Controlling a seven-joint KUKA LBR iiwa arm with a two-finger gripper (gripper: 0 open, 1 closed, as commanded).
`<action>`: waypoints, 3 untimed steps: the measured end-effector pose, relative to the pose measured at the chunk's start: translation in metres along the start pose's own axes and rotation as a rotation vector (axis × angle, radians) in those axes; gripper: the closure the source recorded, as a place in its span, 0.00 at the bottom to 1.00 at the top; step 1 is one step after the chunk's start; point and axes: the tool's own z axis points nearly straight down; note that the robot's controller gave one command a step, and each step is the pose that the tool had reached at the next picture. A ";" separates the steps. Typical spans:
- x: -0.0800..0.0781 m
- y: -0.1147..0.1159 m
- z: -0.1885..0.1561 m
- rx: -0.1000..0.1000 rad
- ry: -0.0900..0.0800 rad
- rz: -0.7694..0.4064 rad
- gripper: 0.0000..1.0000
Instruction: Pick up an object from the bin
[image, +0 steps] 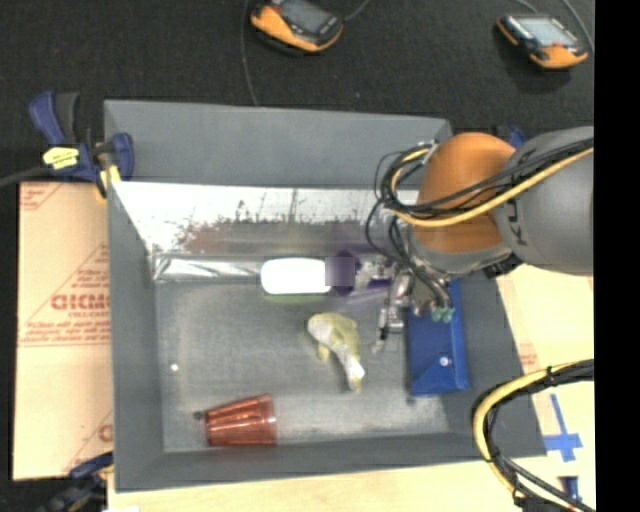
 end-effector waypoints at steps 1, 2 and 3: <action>-0.002 0.000 -0.005 0.001 -0.008 -0.001 0.00; -0.025 0.022 0.032 0.004 -0.010 -0.216 0.00; -0.015 0.054 0.055 0.005 -0.015 -0.366 1.00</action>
Offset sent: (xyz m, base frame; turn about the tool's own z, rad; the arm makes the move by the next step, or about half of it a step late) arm 0.0307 0.0345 -0.0576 -0.3072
